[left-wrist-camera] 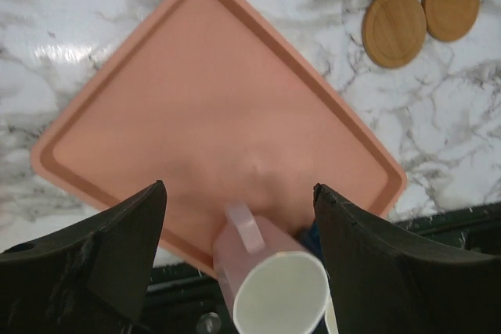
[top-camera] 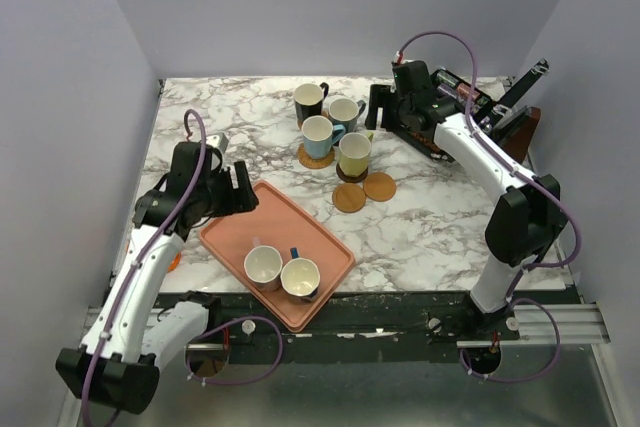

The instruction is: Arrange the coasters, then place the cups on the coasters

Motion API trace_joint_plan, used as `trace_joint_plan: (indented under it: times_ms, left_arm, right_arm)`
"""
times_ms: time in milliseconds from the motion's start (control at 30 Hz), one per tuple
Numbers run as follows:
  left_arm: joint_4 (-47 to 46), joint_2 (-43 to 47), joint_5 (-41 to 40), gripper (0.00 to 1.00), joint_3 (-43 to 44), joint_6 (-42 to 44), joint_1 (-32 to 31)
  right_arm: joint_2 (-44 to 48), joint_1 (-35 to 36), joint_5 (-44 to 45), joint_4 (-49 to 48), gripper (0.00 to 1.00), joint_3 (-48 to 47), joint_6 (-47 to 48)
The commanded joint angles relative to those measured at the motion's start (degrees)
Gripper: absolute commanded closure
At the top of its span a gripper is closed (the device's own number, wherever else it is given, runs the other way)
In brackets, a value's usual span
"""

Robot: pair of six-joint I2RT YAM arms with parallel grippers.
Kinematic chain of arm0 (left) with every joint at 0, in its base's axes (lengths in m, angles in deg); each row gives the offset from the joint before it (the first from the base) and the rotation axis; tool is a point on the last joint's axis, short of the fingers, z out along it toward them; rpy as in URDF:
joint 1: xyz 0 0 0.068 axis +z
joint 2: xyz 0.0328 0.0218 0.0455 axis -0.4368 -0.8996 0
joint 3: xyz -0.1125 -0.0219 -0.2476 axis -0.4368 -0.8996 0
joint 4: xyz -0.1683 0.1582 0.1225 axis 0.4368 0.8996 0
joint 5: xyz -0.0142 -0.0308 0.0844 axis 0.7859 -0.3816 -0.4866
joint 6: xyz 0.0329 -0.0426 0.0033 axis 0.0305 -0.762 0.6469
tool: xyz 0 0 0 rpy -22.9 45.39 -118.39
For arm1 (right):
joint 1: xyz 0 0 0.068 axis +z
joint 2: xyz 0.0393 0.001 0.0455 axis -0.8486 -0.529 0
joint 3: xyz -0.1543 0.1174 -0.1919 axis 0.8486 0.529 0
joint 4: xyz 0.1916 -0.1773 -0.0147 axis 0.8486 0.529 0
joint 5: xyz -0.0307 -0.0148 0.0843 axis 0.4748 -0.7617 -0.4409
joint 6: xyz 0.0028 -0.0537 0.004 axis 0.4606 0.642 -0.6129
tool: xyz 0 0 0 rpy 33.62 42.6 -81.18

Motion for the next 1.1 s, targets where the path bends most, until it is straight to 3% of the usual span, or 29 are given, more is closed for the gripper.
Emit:
trace_joint_plan:
  times_ms: [0, 233, 500, 700, 833, 933, 1067]
  left_arm:
    - [18.0, 6.2, 7.3, 0.18, -1.0, -1.7, 0.2]
    - [30.5, 11.0, 12.8, 0.18, -4.6, -0.5, 0.1]
    - [22.9, 12.9, 14.0, 0.28, -12.9, -7.9, 0.1]
    - [14.3, 11.3, 13.0, 0.53, -16.2, -12.6, -0.1]
    - [11.9, 9.9, 12.4, 0.84, -15.4, -11.6, -0.3]
    - [12.5, 8.0, 8.4, 1.0, -10.9, -8.2, -0.3]
    - [11.3, 4.3, 3.4, 1.0, -3.3, -4.6, -0.4]
  right_arm:
    - [0.0, 0.0, -2.2, -3.7, 0.16, 1.8, 1.7]
    - [0.4, 0.0, -3.4, -6.3, 0.18, 4.5, 2.1]
    - [3.2, -0.1, -4.3, -9.2, 0.2, 8.9, 1.4]
    - [4.9, 0.0, -3.6, -10.0, 0.21, 10.7, 1.1]
    - [6.0, 0.0, -2.3, -10.1, 0.21, 11.6, 1.6]
    - [7.0, 0.0, -1.7, -10.2, 0.21, 11.9, 2.5]
    - [8.3, 0.0, -0.5, -9.8, 0.21, 11.5, 4.4]
